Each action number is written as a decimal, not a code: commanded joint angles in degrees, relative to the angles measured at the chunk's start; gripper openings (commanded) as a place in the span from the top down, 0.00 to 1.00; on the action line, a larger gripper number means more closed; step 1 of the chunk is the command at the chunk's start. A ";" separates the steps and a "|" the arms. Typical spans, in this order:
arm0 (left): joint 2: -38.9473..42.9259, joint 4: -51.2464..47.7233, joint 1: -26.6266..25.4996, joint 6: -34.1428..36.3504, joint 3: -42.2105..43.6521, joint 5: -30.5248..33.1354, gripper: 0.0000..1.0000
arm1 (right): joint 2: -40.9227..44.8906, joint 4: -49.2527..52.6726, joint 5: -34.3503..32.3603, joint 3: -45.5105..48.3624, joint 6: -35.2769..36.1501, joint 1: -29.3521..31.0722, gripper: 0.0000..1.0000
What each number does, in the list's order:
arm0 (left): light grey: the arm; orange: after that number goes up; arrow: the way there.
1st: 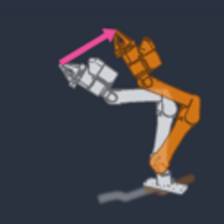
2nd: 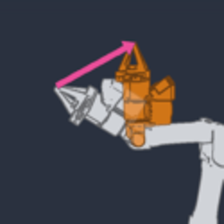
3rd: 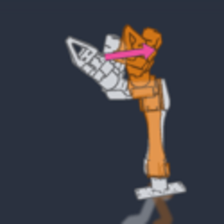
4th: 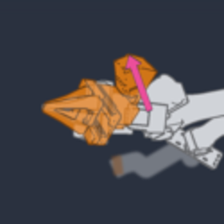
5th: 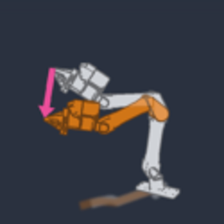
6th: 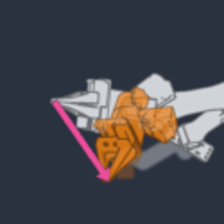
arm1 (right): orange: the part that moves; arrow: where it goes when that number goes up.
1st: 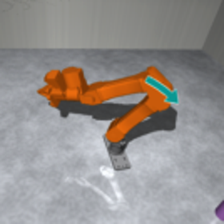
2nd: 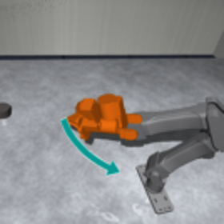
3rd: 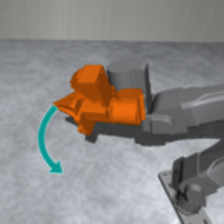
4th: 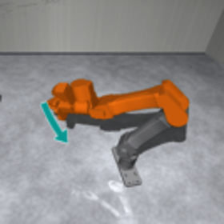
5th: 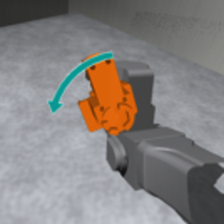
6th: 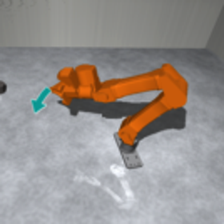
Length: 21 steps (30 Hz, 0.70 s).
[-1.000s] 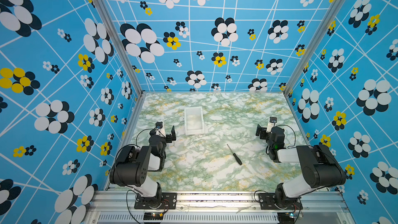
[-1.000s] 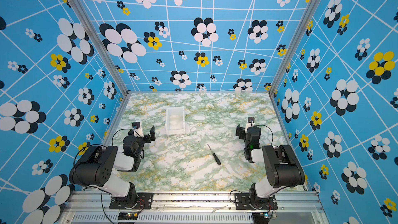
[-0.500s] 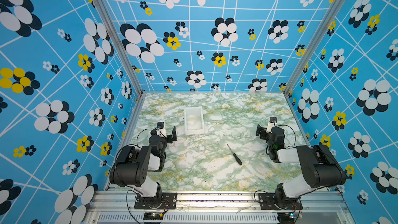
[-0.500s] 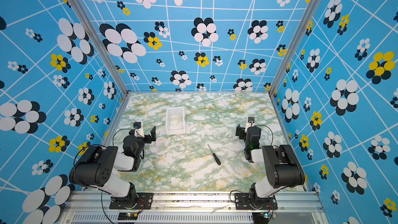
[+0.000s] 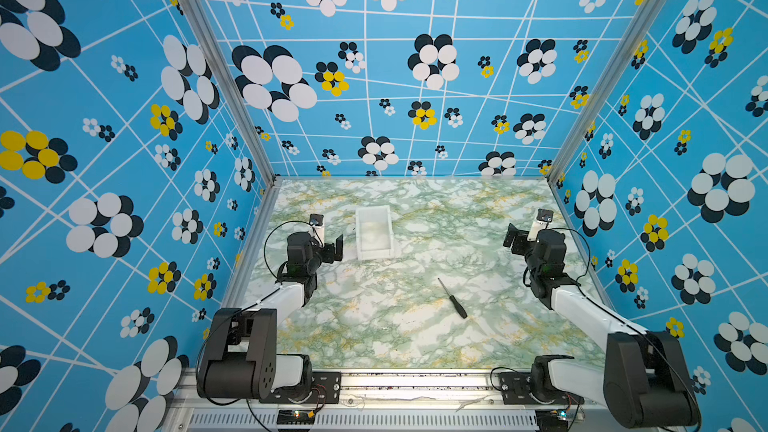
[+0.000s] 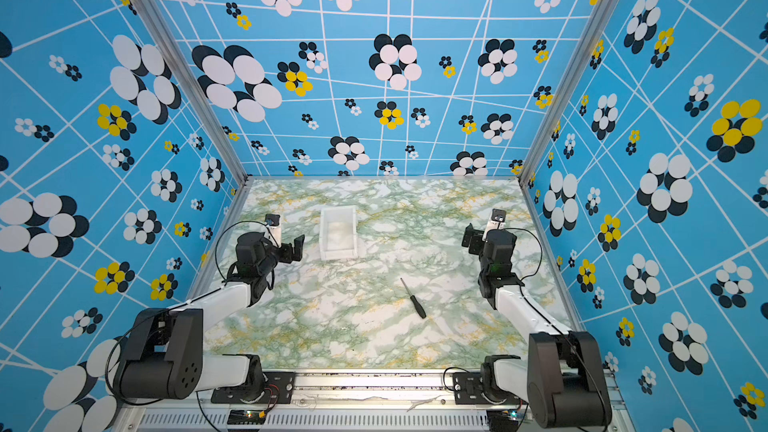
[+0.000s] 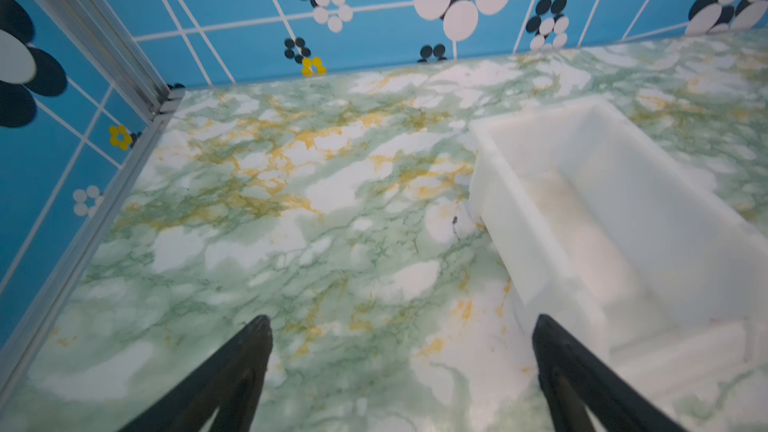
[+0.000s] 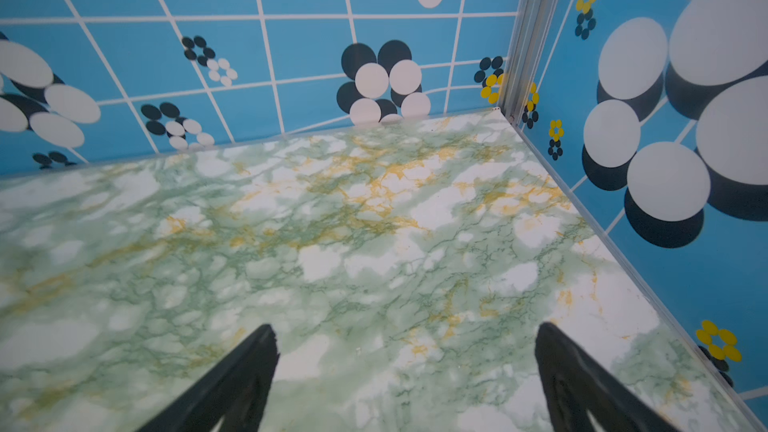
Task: Put the screwdriver in the bin
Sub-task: 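Move the right gripper over the black-handled screwdriver while the left arm rises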
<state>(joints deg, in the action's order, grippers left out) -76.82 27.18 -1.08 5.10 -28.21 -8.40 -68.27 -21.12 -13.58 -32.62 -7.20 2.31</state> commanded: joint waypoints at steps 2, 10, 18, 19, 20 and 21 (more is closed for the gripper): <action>5.19 -18.92 -0.24 4.91 -4.17 -4.34 0.01 | 4.50 36.07 1.12 -13.85 -22.54 -0.28 0.01; 6.79 -41.08 3.19 1.32 -17.07 -9.45 0.01 | 15.36 33.61 26.01 -7.12 -29.70 -0.09 0.01; 3.68 -64.08 2.75 1.68 -34.46 -7.68 0.01 | 14.57 56.75 11.37 -12.42 -23.91 15.64 0.12; 2.36 -66.95 2.70 2.12 -36.92 -7.76 0.01 | 14.46 58.15 11.17 -12.46 -24.19 17.72 0.16; 1.07 -69.67 2.66 2.58 -39.26 -7.85 0.01 | 14.33 59.44 10.78 -12.37 -24.82 19.84 0.17; 0.13 -71.78 2.65 2.79 -41.01 -7.94 0.01 | 14.23 60.29 10.44 -12.36 -25.24 21.64 0.19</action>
<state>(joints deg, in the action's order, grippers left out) -74.06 -31.97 1.80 6.57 -65.14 -15.27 -53.80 31.05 0.21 -43.18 -32.21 20.64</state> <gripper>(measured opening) 0.992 0.819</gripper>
